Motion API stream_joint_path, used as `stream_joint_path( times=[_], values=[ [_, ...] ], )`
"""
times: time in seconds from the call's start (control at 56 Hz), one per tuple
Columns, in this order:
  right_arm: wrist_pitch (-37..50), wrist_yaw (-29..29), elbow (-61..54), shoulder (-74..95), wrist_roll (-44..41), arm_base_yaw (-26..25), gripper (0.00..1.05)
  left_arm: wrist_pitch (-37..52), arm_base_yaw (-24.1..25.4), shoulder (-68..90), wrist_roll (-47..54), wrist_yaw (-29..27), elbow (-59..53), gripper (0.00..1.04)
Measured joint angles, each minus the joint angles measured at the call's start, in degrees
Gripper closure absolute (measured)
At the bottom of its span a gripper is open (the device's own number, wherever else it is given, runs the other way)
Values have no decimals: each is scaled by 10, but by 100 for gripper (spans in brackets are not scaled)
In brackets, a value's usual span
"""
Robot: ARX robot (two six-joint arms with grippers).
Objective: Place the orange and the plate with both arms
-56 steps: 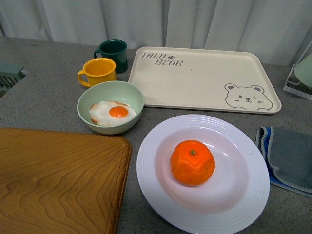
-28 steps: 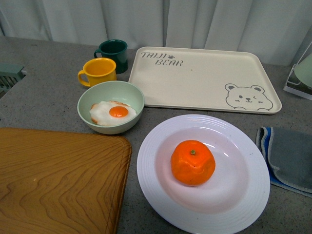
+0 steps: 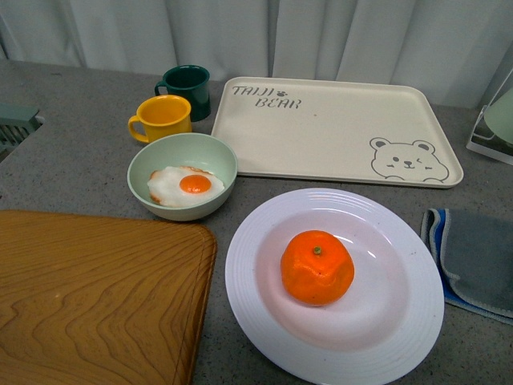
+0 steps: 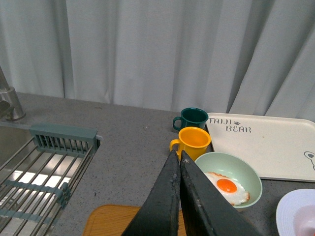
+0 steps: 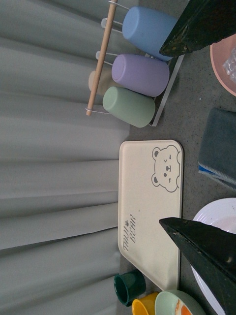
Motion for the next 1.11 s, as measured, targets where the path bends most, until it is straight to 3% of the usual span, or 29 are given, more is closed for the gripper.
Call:
stream_joint_path(
  times=[0.375, 0.464, 0.696, 0.75, 0.821, 0.857, 0.946, 1.107],
  values=[
    [0, 0, 0, 0, 0, 0, 9, -67, 0, -66, 0, 0, 0, 101],
    [0, 0, 0, 0, 0, 0, 9, -160, 0, -140, 0, 1, 0, 101],
    [0, 0, 0, 0, 0, 0, 9, -169, 0, -163, 0, 1, 0, 101],
    [0, 0, 0, 0, 0, 0, 9, -169, 0, -163, 0, 1, 0, 91],
    [-60, 114, 30, 67, -79, 38, 9, -169, 0, -164, 0, 1, 0, 73],
    [-48, 125, 42, 138, -92, 58, 9, -169, 0, -164, 0, 1, 0, 64],
    [-3, 107, 61, 250, -77, 80, 9, -169, 0, -164, 0, 1, 0, 49],
    [70, 6, 132, 527, 44, 95, 9, -169, 0, -164, 0, 1, 0, 19]
  ],
)
